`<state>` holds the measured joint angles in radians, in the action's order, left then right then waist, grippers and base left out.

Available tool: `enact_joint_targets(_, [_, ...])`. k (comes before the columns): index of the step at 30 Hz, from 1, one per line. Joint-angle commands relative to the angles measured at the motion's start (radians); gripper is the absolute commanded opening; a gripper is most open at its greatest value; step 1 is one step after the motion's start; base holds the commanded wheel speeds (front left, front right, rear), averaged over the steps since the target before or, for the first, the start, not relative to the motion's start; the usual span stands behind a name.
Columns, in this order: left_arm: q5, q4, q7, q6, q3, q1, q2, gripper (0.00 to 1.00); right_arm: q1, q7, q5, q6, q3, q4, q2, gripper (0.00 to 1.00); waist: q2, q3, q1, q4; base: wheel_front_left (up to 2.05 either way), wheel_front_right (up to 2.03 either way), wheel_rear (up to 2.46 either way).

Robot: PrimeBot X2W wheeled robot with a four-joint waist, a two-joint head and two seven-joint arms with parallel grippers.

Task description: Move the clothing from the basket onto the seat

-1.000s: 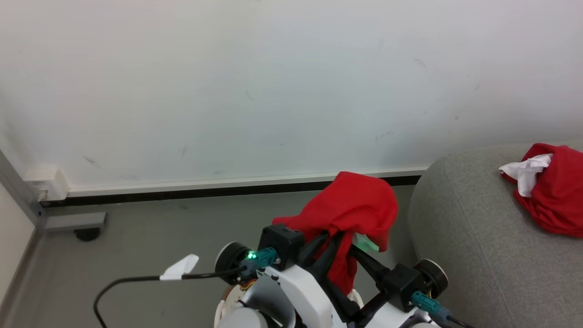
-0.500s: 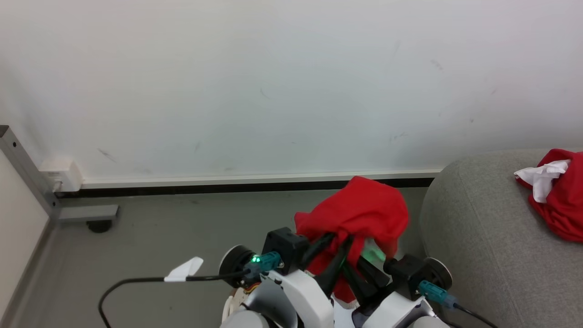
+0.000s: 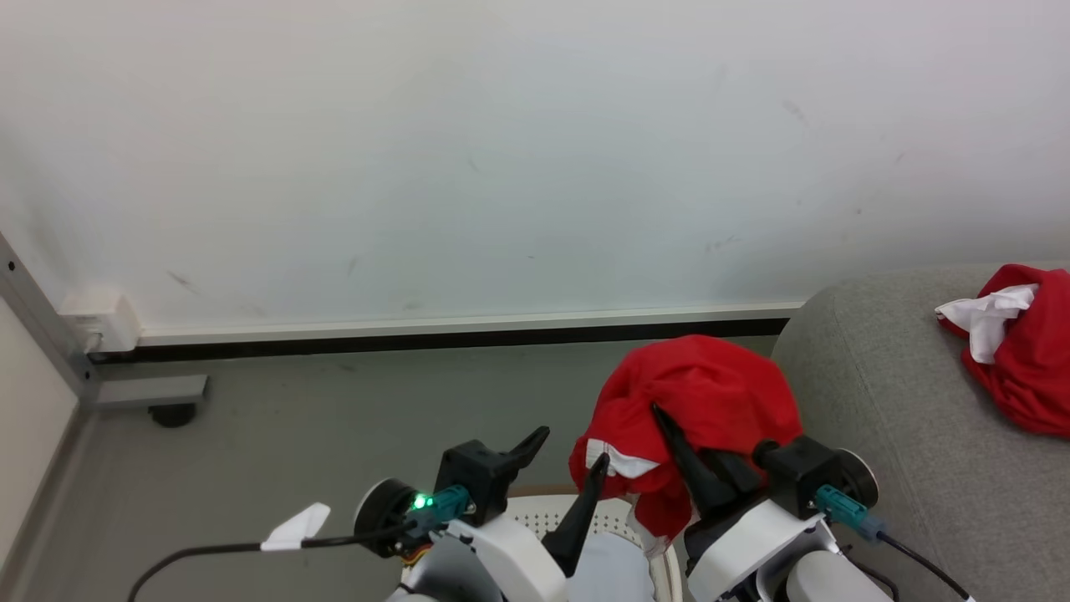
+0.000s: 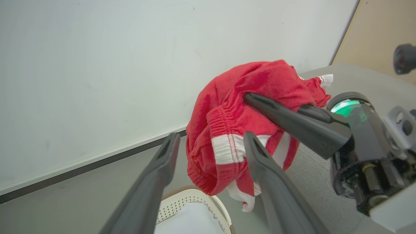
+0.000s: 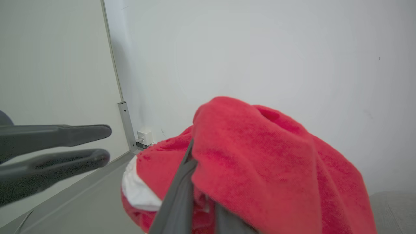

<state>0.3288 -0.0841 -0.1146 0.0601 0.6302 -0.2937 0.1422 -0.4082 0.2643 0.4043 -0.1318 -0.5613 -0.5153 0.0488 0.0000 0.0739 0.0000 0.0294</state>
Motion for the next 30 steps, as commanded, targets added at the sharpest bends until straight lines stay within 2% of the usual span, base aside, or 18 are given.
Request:
enact_joint_targets(1, [0.006,0.008,0.0,0.003,-0.003,0.015,0.008,1.0,-0.008,0.0,-0.017,0.002,0.021,0.009,0.003,0.0,0.0,-0.002,0.0,0.006,0.0,0.0,0.0])
enact_joint_targets(11, [0.021,0.019,0.014,0.018,-0.003,0.029,0.008,1.0,0.021,0.0,-0.068,0.002,0.099,0.05,0.003,0.0,0.0,-0.013,0.0,0.077,0.0,0.0,0.0])
enact_joint_targets(30, [0.023,-0.001,0.062,0.004,0.043,0.007,-0.024,1.0,0.148,0.0,-0.189,0.002,0.259,0.203,0.019,0.0,0.0,-0.084,0.0,0.37,0.0,0.0,0.0])
